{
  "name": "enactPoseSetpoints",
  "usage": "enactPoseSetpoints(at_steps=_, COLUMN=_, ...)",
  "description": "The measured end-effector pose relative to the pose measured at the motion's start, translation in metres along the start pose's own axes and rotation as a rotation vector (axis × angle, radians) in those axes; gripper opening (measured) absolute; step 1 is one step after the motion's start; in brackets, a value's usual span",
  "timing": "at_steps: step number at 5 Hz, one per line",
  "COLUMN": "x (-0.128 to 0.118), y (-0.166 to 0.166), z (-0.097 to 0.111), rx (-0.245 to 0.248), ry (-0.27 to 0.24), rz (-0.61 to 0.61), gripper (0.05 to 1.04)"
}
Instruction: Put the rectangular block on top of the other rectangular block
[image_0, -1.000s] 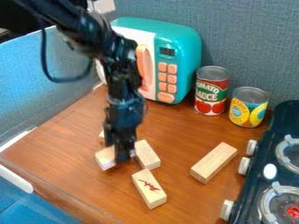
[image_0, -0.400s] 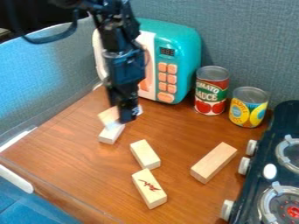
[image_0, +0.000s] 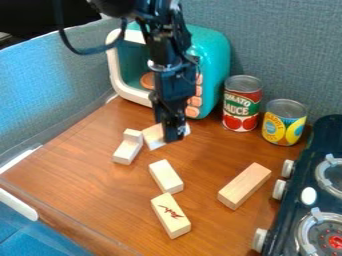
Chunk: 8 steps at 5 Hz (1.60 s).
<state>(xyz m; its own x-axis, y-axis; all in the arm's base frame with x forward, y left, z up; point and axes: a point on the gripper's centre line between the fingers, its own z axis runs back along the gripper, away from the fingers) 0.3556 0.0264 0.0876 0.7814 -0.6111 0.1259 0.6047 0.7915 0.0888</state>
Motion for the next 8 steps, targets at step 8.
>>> enactPoseSetpoints(at_steps=8, x=-0.020, y=0.008, z=-0.064, rx=0.009, ry=0.095, rz=0.162, gripper=0.926)
